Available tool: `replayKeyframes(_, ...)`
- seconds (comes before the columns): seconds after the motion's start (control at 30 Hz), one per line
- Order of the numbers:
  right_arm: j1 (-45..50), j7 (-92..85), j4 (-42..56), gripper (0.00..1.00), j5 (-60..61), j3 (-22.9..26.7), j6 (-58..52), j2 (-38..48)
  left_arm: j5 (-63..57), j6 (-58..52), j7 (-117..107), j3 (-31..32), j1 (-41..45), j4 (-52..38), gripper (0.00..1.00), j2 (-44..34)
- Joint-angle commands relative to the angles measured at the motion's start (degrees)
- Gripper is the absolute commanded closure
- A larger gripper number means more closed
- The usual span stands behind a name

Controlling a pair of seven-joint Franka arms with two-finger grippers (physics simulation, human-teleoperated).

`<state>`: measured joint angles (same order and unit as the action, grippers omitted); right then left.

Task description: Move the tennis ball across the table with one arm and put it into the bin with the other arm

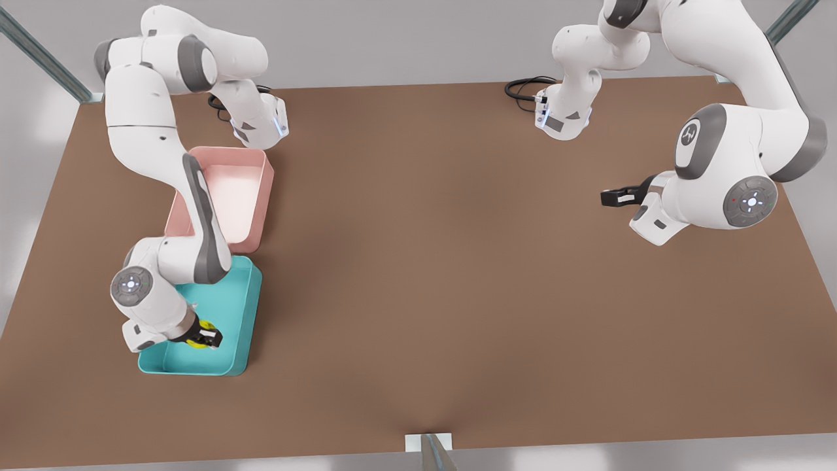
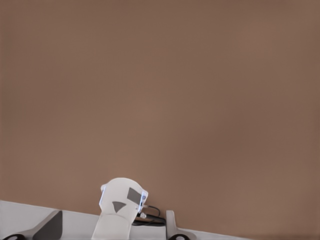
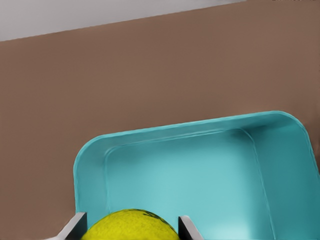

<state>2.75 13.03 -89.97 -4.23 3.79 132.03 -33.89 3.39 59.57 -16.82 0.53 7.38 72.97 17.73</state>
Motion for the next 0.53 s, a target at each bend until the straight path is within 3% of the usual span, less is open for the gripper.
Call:
replayKeyframes(0.0, -0.6, -31.3, 0.6, 0.0, -2.0, 0.0, -3.1, -0.8, 0.1, -1.0, -0.1, 0.0, -0.1, -0.1, 0.0, 0.3)
replayKeyframes(0.1, 0.0, -27.8, -0.1, 0.0, 0.9, -0.4, -7.5, -0.6, 2.6, -3.0, 0.3, -0.1, -0.8, -0.3, 0.0, 0.2)
replayKeyframes(0.17, 3.0, -10.1, 4.2, 0.0, 9.4, -2.3, -25.2, -0.6, 8.0, -5.3, 0.5, -0.2, -5.5, -0.4, 0.0, 0.2)
replayKeyframes(0.2, 5.2, -7.5, 7.3, 0.0, 9.8, -2.2, -30.1, -0.5, 8.4, -4.2, 0.6, -0.2, -6.0, -0.5, 0.0, 0.2)
replayKeyframes(0.27, 6.6, -4.9, 18.3, 0.0, 8.4, -2.1, -52.1, -0.8, 8.4, -2.4, 1.2, -0.1, -5.9, -0.7, 0.0, 0.1)
replayKeyframes(0.3, 8.6, -5.5, 20.0, 0.0, 1.9, -2.3, -54.4, 2.3, 8.2, -0.6, 5.1, -0.1, -6.2, -0.9, 0.0, -0.1)
replayKeyframes(0.37, 7.8, -5.8, 22.7, 0.0, 0.9, -2.2, -54.0, 9.1, 8.0, 0.7, 7.1, -0.2, -6.5, -1.0, 0.0, -0.2)
replayKeyframes(0.43, 3.8, -4.9, 12.6, 0.0, 1.0, -2.4, -49.8, 19.6, 8.1, 0.7, 7.0, -0.1, -6.4, -1.0, 0.0, -0.1)
replayKeyframes(0.5, 1.5, -4.9, 8.9, 0.0, 1.2, -4.0, -49.1, 22.6, 8.1, -0.4, 7.0, 0.0, -6.3, -0.9, 0.0, -0.2)
